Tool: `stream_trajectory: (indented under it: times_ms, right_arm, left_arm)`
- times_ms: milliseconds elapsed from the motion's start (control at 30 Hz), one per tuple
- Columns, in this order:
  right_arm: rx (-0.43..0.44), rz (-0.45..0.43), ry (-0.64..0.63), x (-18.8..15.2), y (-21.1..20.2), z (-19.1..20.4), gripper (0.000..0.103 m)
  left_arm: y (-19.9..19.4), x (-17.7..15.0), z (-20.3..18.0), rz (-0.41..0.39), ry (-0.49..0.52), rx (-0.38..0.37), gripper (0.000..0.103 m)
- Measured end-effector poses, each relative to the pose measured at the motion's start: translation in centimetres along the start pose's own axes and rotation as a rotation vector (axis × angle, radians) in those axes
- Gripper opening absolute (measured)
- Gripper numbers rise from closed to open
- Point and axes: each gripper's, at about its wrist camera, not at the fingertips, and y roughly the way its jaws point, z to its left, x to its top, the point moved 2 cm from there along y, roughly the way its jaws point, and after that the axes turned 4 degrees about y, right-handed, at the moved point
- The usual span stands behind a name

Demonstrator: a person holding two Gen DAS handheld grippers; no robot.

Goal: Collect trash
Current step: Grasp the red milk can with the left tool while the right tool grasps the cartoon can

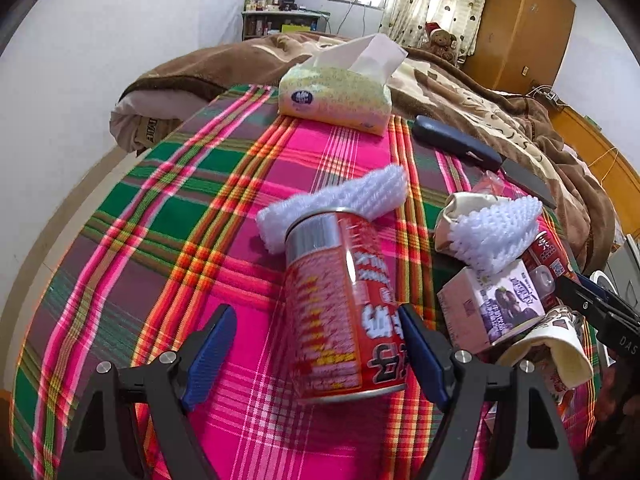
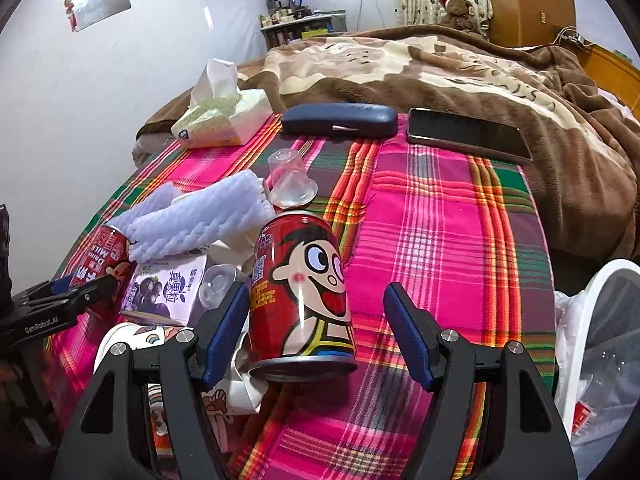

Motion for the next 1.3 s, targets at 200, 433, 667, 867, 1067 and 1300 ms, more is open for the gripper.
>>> stream_trajectory:
  times_ms: [200, 433, 667, 867, 1067, 1300]
  right_arm:
    - [0.000, 0.001, 0.004, -0.1, 0.2, 0.0, 0.071]
    - [0.010, 0.008, 0.010, -0.1, 0.4, 0.0, 0.055]
    - [0.010, 0.005, 0.016, -0.1, 0.3, -0.1, 0.055]
    - [-0.005, -0.013, 0.033, -0.2, 0.0, -0.5, 0.055]
    - [-0.006, -0.030, 0.043, -0.2, -0.6, -0.8, 0.055]
    - [-0.011, -0.044, 0.050, -0.4, -1.2, -1.1, 0.055]
  left_arm:
    - [0.4, 0.3, -0.1, 0.003, -0.024, -0.048, 0.080]
    - [0.7, 0.5, -0.3, 0.000, -0.031, -0.057, 0.066]
    - [0.4, 0.5, -1.1, -0.015, 0.004, -0.048, 0.054]
    - [0.1, 0.5, -1.2, -0.023, 0.004, -0.058, 0.054]
    - [-0.6, 0.3, -1.6, -0.040, 0.012, -0.062, 0.053]
    - [-0.5, 0.0, -2.1, -0.031, 0.018, -0.062, 0.053]
